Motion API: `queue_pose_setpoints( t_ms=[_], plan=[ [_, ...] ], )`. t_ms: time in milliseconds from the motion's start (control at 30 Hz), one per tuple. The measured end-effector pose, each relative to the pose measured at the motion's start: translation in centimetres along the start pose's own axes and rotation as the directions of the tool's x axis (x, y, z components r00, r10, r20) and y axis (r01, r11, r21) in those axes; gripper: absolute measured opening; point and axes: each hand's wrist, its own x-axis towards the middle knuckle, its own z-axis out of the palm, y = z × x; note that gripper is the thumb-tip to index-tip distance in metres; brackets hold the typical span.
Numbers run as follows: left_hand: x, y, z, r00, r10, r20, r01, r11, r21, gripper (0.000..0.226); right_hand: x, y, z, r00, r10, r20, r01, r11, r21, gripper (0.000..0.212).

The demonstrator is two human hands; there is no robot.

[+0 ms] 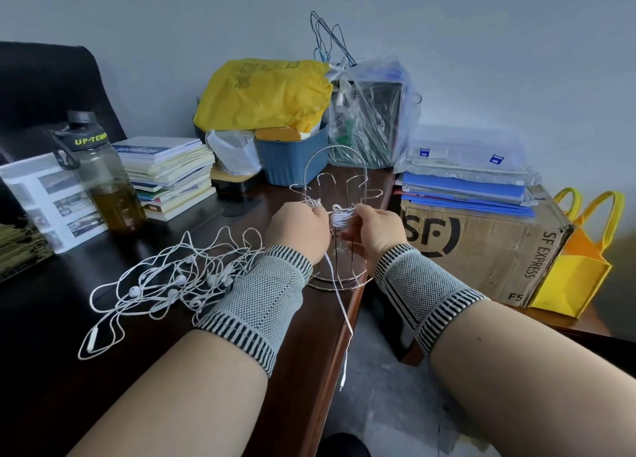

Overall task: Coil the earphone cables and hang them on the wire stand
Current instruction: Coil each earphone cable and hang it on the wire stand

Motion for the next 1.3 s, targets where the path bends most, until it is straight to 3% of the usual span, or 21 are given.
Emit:
queue_pose_setpoints(
  t_ms=[67,133,233,300,400,467,567,633,733,833,1000,1133,1300],
  plan=[
    [-0.4,-0.2,0.3,0.992,-0.077,0.099,0.103,0.952,-0.290,0.038,0.2,-0.1,0.0,1.000,0.017,0.005,-0.017,1.000,-0.014,0.030],
    [-1.6,0.1,0.2,0.966,-0.145,0.215,0.243,0.794,-0.557,0.029,0.4,-0.1,0.0,1.000,0.027,0.001,-0.027,0.999,-0.017,0.030],
    [-2.5,-0.6,0.8,0.958,-0.130,0.256,0.272,0.694,-0.666,0.026,0.4,0.2,-0.3,1.000,0.024,0.013,-0.024,1.000,0.007,0.031],
    [-2.9,-1.0,1.1,0.973,-0.094,0.209,0.211,0.722,-0.659,0.027,0.3,0.5,-0.5,1.000,0.002,0.026,-0.003,1.000,0.022,0.028],
    [-3.3,-1.5,1.6,0.993,-0.039,0.110,0.090,0.853,-0.513,0.035,0.0,1.0,-0.8,0.998,-0.055,0.018,0.054,0.997,0.046,0.019],
    [-3.4,-1.7,1.7,0.996,-0.021,0.085,0.058,0.887,-0.458,0.048,-0.5,1.3,-1.2,0.981,-0.191,0.023,0.192,0.977,-0.095,0.015],
    [-3.5,-1.6,1.5,0.996,0.035,0.088,0.000,0.928,-0.372,0.047,-1.3,1.8,-1.9,0.852,-0.494,0.172,0.518,0.755,-0.402,0.018],
    [-3.4,-1.6,1.6,0.992,0.091,0.086,-0.057,0.937,-0.345,0.043,-1.5,2.4,-2.2,0.742,-0.599,0.300,0.659,0.573,-0.487,0.024],
    [-3.2,-1.8,1.6,0.983,0.167,0.076,-0.140,0.949,-0.284,0.043,-1.6,3.1,-2.3,0.663,-0.635,0.396,0.735,0.451,-0.506,0.036],
    [-3.3,-1.8,1.3,0.965,0.240,0.102,-0.217,0.957,-0.194,0.040,-1.5,3.3,-2.3,0.632,-0.665,0.397,0.752,0.403,-0.522,0.032],
    [-2.7,-2.5,0.7,0.960,0.255,0.112,-0.247,0.965,-0.084,0.034,-1.3,2.9,-2.2,0.685,-0.662,0.305,0.700,0.481,-0.527,0.010],
    [-2.7,-3.1,-0.2,0.944,0.215,0.251,-0.116,0.926,-0.360,0.015,-1.3,2.5,-2.3,0.831,-0.533,0.159,0.553,0.764,-0.331,0.009],
    [-1.9,-1.5,-0.5,0.970,0.226,0.091,-0.147,0.839,-0.523,0.016,-0.9,2.0,-2.2,0.930,-0.357,0.088,0.364,0.929,-0.072,0.015]
  ],
)
